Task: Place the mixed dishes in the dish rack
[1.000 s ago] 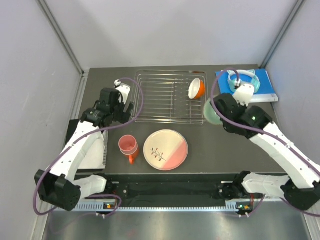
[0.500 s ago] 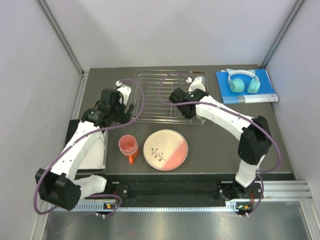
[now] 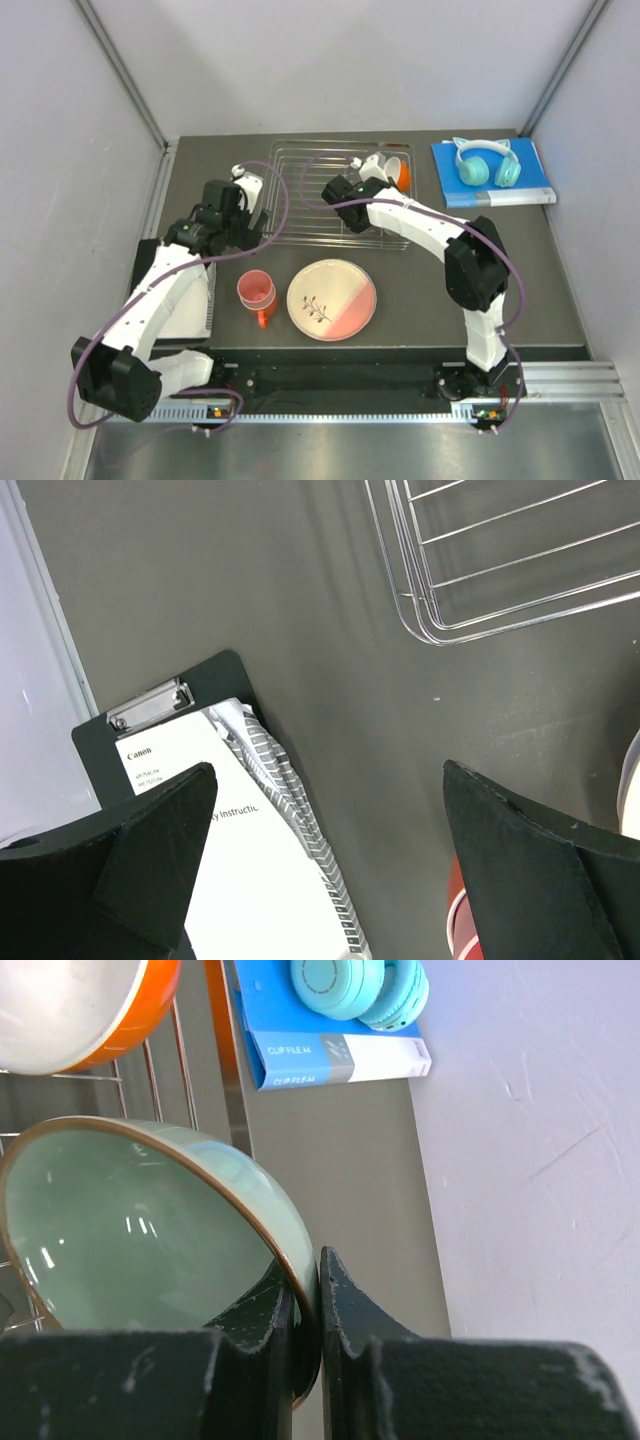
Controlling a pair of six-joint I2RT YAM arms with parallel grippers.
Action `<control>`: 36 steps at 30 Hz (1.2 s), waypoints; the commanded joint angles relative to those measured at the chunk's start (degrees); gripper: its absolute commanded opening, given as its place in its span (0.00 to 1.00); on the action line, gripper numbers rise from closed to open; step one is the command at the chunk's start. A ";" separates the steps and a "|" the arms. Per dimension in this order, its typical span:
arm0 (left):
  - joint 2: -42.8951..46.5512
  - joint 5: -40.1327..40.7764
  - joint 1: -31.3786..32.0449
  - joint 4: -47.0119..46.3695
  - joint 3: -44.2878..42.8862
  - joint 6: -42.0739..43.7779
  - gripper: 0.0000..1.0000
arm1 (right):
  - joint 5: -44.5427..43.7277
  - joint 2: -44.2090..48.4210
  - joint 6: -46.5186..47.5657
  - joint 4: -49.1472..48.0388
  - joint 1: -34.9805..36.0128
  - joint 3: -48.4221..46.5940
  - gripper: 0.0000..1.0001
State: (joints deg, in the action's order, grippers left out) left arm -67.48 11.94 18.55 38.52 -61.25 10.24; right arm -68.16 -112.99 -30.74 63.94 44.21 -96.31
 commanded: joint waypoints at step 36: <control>-25.16 -2.43 -12.66 -16.91 -7.65 -0.04 0.98 | 15.41 18.59 7.01 -13.74 -5.89 11.58 0.78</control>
State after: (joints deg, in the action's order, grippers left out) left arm -93.58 14.00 5.17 20.38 -65.60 13.96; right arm -55.51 -101.51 -25.43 53.49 38.37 -84.97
